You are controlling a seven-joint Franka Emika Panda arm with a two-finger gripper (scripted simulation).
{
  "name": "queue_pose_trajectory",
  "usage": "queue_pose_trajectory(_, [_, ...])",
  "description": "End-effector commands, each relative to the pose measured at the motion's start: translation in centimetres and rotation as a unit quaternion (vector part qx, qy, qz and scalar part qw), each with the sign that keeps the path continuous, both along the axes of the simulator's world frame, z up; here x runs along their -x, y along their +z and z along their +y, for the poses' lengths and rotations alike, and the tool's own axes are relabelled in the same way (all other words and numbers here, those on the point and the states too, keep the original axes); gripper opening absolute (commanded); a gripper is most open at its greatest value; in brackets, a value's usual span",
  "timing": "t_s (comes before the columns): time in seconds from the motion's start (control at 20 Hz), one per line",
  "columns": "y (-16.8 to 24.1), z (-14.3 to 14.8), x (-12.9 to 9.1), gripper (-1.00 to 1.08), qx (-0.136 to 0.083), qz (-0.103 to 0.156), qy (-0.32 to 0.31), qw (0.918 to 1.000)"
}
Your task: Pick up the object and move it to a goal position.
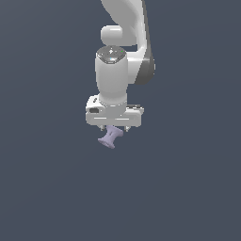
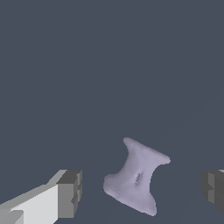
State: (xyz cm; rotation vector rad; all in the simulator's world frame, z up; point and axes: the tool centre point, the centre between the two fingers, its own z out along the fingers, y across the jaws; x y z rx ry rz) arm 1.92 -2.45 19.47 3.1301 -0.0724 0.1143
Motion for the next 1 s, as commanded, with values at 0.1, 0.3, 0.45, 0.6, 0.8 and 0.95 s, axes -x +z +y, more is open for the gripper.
queue_pose_trajectory(0.1, [0.2,-0.2,-0.1,1.08,0.000,-0.001,-0.001,1.0000])
queue_pose_trajectory(0.3, [0.8,-1.3,-0.3,1.08,0.001,-0.007,-0.004,1.0000])
queue_pose_trajectory(0.45, [0.6,-1.3,-0.3,1.08,0.002,-0.008,-0.002,1.0000])
queue_pose_trajectory(0.6, [0.0,-1.1,-0.2,1.08,0.004,-0.009,0.003,0.9999])
queue_pose_trajectory(0.8, [-1.2,-0.7,0.1,1.08,0.008,-0.011,0.014,0.9998])
queue_pose_trajectory(0.95, [-2.5,-0.2,0.5,1.08,0.012,-0.014,0.025,0.9995])
